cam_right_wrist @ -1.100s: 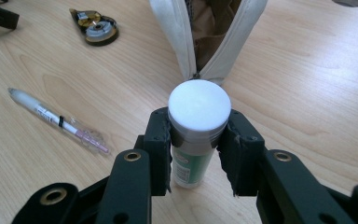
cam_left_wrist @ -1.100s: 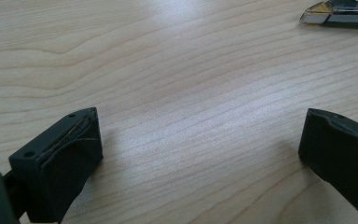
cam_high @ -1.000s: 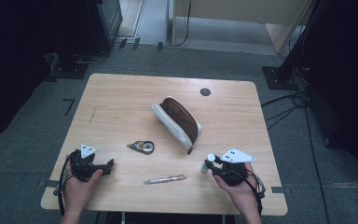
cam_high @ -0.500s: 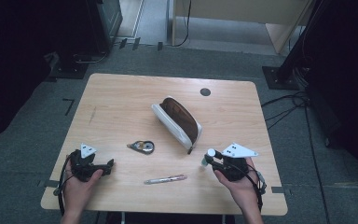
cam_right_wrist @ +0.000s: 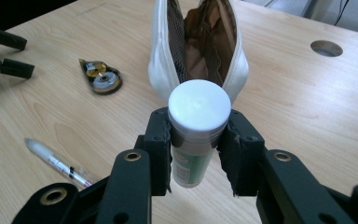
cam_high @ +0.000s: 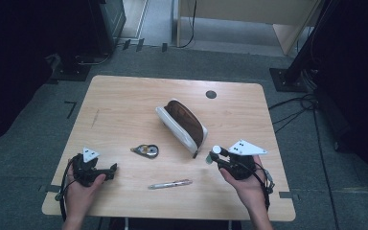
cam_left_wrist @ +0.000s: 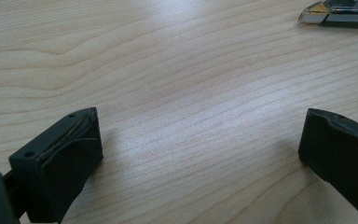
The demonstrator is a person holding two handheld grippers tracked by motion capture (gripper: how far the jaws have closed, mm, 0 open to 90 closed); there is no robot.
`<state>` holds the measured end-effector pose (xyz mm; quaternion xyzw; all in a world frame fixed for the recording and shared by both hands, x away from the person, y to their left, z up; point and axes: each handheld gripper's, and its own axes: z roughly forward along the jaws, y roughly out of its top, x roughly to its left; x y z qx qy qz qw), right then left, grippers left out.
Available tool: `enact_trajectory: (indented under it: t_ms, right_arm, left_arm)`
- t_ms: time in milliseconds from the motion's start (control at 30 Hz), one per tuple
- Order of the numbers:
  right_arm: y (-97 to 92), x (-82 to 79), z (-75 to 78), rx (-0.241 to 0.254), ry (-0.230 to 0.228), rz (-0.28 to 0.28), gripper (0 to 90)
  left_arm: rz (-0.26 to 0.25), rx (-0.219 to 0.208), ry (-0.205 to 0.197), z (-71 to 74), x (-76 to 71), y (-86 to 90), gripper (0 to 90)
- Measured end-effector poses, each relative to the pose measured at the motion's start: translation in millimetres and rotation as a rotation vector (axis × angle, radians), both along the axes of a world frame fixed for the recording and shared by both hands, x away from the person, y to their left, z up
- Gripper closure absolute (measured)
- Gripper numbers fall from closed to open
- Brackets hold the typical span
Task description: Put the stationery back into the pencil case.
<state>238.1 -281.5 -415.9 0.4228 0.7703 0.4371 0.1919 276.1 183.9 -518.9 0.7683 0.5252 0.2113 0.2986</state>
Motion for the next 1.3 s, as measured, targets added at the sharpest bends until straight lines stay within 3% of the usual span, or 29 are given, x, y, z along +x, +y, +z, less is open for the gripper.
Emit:
enact_trajectory:
  t_ms: [967,1300]
  right_arm:
    - [8.7,23.8,36.7,0.022,-0.068,-0.007,65.7]
    - [17.5,38.1,41.0,0.028,-0.079,0.001,65.7]
  left_arm:
    - [-0.01,0.002,0.0,0.0,-0.2,-0.3,0.0]
    - [-0.012,0.002,0.0,0.1,-0.2,-0.4,0.0]
